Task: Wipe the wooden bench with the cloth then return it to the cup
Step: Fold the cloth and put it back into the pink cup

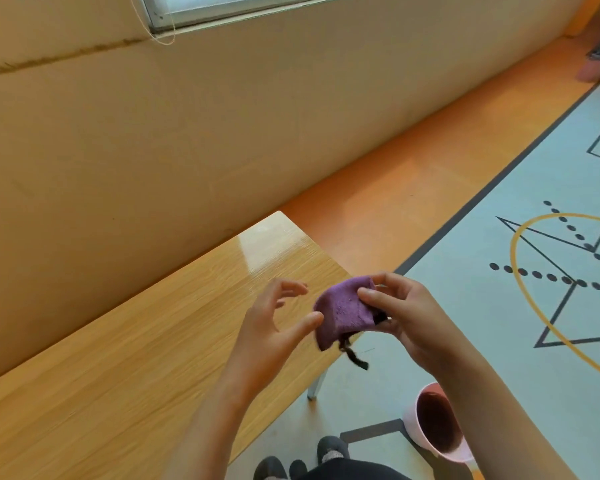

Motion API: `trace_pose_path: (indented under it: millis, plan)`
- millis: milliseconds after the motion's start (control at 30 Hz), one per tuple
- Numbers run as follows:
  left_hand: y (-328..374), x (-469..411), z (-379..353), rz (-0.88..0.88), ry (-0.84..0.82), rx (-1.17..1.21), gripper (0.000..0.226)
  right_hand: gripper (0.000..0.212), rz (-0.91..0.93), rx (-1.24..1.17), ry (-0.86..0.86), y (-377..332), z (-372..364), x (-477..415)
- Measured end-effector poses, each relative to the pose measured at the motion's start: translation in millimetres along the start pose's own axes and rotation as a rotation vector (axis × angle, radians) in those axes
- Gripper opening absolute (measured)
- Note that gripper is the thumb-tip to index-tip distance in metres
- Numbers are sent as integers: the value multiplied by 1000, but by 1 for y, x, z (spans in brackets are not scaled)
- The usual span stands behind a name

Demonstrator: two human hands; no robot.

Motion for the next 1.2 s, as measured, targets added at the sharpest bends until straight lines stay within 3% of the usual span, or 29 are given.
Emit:
trace_pose_path:
  millis: [133,233,400,533,667,767,867,933,1067,1200]
  plan:
    - [35,10,-16,-219,-10,-16,47,33,-22,-86,45,4,6,-1]
    - [44,8,-33,-270,-37,-26,36,37,-31,-109,19,6,6,3]
    - [27,-4,-46,-99,-133,177,22,43,-44,-67,-22,12,23,10]
    - [11,-11,-50,59,-96,215,22,14,4,143,6,5,50,16]
    - [15,-20,-62,90,-103,220,18,11,85,341,72,-8,75,18]
    - [22,-24,-75,139,-132,285,16,8,130,487,222,-10,91,20]
    - [29,-28,-84,119,-126,300,12,11,217,569,603,-21,106,41]
    - [32,-27,-93,81,-135,231,9,11,196,527,667,-15,97,55]
    - [39,-18,-114,-32,-240,172,8,22,2,175,404,32,56,58]
    - [42,-5,-134,-216,-382,17,19,19,-21,-1,493,51,66,69]
Point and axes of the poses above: each hand's wrist, its own x-axis away from the middle knuckle, its own z-axis out of the back of the hand, y = z × x, the point moved 9 cm from there along -x, towards the middle knuckle, and after that the axes turned 4 degrees about y, right-handed, at the moved point
